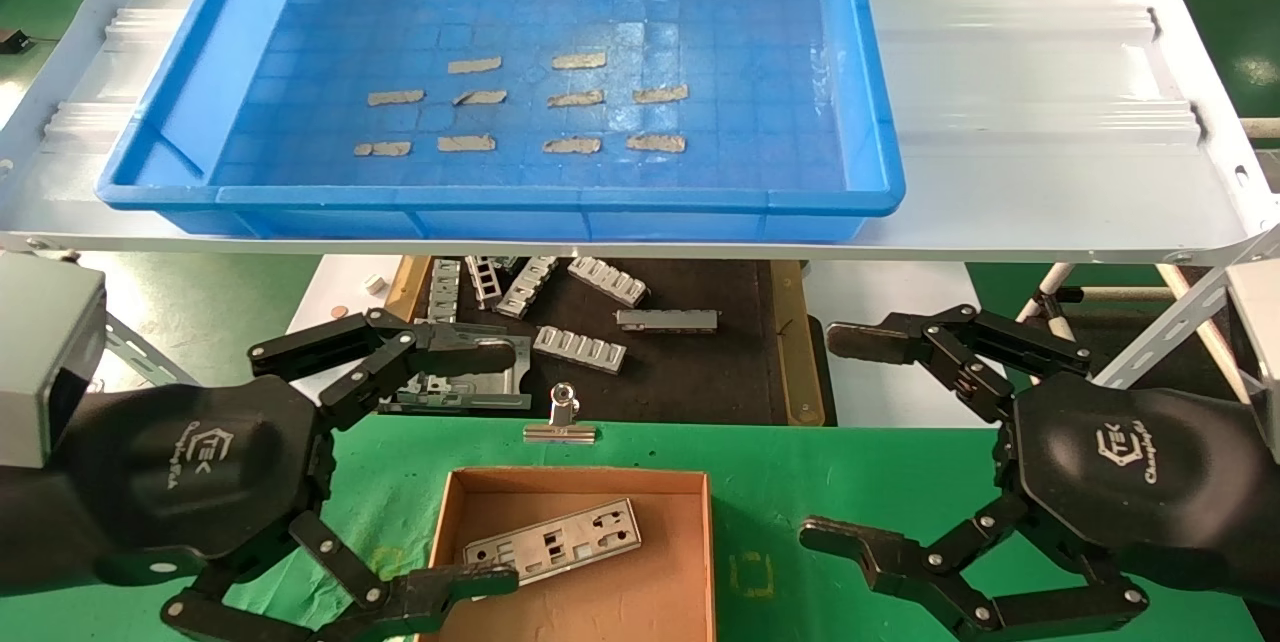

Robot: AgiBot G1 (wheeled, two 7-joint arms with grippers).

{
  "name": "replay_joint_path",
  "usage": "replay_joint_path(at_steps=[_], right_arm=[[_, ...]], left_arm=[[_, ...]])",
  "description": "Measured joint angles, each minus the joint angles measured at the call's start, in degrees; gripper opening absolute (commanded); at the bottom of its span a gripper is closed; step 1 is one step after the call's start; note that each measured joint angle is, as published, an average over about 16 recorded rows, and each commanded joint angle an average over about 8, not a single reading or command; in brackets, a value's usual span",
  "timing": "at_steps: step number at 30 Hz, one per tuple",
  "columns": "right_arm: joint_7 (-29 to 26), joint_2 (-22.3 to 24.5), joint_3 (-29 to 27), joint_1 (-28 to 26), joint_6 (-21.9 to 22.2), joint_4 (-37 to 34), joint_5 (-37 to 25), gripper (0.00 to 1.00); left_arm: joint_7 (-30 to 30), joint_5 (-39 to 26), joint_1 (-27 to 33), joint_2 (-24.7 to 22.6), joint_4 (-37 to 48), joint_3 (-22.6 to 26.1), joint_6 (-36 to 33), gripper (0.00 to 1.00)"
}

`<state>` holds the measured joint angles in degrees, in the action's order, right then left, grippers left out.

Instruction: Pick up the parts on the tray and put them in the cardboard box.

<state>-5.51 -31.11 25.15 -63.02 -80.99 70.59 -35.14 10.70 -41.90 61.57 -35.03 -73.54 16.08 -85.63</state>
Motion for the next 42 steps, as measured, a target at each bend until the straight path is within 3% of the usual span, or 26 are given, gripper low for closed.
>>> replay_joint_path(at_steps=[42], right_arm=[[0.0, 0.0, 0.0, 0.0, 0.0, 0.0, 0.0, 1.0]], left_arm=[[-0.02, -0.02, 0.01, -0.01, 0.02, 0.07, 0.06, 1.0]])
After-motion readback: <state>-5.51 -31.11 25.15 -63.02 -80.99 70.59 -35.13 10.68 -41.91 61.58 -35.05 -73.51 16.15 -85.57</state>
